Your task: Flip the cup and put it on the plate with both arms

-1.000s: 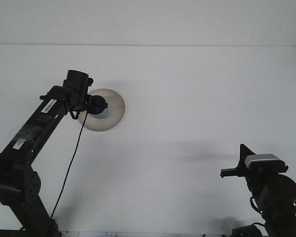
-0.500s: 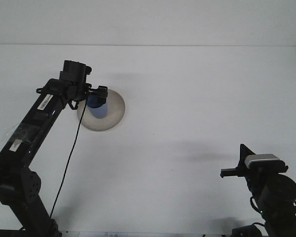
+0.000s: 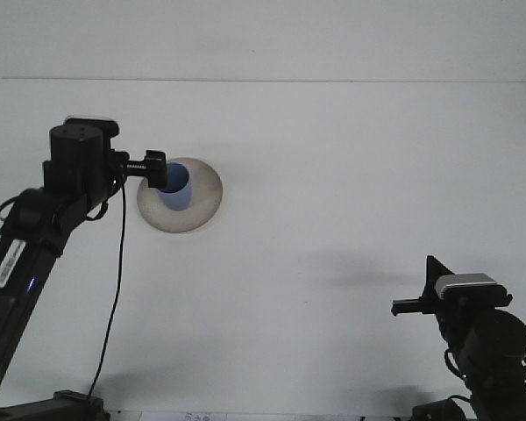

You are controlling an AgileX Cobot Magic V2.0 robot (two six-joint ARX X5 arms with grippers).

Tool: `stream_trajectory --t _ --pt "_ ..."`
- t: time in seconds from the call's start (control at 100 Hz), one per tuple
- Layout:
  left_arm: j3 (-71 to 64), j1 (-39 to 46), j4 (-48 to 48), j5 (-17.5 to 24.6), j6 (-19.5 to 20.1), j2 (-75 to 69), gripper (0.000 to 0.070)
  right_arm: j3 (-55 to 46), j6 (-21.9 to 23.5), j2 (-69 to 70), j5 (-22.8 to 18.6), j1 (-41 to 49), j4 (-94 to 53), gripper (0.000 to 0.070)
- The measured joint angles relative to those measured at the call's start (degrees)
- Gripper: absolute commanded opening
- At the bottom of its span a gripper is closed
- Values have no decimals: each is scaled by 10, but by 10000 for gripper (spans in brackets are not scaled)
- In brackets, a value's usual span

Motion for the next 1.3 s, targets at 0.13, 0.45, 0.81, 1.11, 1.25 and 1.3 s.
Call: stream_trajectory --t 0.13,0.45,0.81,1.11,1.25,1.3 --pt "-125 -2 64 -2 -4 -102 625 0 0 0 0 0 0 0" --pt "-435 -1 127 -37 -19 -359 559 0 0 0 0 0 0 0" --pt "-496 -1 132 -38 -27 -482 11 0 0 0 0 0 0 0" --pt "-496 -1 134 -38 -27 -516 12 0 0 0 0 0 0 0" --pt "-496 -1 134 -38 -27 -534 12 0 0 0 0 0 0 0" --pt "-496 -1 134 -38 -27 -539 12 0 0 0 0 0 0 0"
